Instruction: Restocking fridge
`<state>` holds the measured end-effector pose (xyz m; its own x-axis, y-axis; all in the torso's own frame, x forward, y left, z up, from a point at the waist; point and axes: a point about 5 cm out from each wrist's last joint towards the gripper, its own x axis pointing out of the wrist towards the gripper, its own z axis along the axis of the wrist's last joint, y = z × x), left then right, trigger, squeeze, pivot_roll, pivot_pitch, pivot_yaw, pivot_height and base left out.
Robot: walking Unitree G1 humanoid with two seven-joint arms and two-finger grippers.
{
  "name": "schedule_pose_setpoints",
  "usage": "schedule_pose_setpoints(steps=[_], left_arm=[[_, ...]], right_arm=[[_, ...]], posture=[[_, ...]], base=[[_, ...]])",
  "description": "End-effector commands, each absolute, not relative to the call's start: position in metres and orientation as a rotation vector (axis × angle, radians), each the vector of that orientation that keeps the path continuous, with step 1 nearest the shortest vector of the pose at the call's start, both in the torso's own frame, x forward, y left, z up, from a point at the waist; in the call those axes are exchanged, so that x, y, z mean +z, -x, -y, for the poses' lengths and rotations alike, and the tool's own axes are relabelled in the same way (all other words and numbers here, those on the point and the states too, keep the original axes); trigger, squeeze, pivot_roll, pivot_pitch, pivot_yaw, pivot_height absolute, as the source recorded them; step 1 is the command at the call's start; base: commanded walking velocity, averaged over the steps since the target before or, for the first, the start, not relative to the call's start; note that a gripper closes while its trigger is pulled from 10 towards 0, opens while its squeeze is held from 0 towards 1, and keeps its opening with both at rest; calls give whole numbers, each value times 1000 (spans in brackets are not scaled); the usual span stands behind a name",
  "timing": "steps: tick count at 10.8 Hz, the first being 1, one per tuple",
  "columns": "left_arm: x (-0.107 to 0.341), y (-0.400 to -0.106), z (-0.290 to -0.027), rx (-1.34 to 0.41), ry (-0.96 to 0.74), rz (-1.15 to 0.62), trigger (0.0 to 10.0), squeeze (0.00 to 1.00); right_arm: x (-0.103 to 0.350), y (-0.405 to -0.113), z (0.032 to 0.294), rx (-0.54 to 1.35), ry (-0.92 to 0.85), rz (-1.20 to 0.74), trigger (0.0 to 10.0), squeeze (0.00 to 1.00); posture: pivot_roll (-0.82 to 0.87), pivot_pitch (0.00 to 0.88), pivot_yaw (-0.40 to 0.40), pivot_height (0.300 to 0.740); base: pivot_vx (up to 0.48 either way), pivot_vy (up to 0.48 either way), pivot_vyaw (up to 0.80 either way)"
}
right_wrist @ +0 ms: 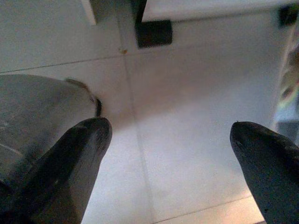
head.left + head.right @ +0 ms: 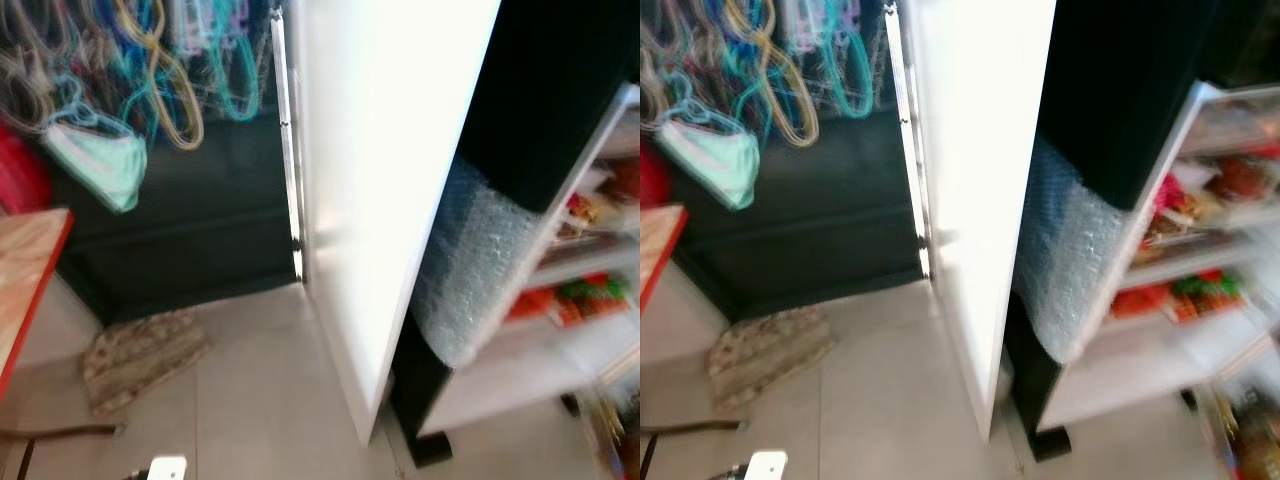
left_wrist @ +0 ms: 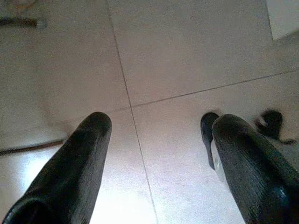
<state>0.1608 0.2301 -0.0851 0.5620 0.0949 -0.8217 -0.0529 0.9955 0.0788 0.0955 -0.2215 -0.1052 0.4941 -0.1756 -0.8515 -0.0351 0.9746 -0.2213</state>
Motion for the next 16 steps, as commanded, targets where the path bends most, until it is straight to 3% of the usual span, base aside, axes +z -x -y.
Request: schedule_pose_setpoints(steps=[1, 5, 6, 13, 16], left_arm=[[-86, -160, -229, 78, -52, -981, 10000, 0], [-86, -160, -229, 73, -43, -976, 10000, 0], [-86, -160, -229, 70, -43, -979, 10000, 0], [-86, -159, -229, 63, -37, -983, 10000, 0], [-86, -159, -229, 64, -33, -982, 10000, 0]], right_arm=[[-107, -88, 221, -95, 210, -1080, 10000, 0], [-108, -86, 221, -153, 170, -1078, 10000, 0], [-109, -83, 221, -242, 110, -1075, 10000, 0], [-101, -82, 222, -495, -35, -885, 10000, 0], [-95, -91, 219, -404, -70, -771, 10000, 0]], posture=[[-55, 31, 48, 740], [-55, 29, 51, 740], [-56, 28, 53, 740], [-64, 17, 56, 740], [-64, 16, 53, 740]], base=[[0, 0, -756], [0, 0, -761], [0, 0, -769], [0, 0, 0], [0, 0, 0]])
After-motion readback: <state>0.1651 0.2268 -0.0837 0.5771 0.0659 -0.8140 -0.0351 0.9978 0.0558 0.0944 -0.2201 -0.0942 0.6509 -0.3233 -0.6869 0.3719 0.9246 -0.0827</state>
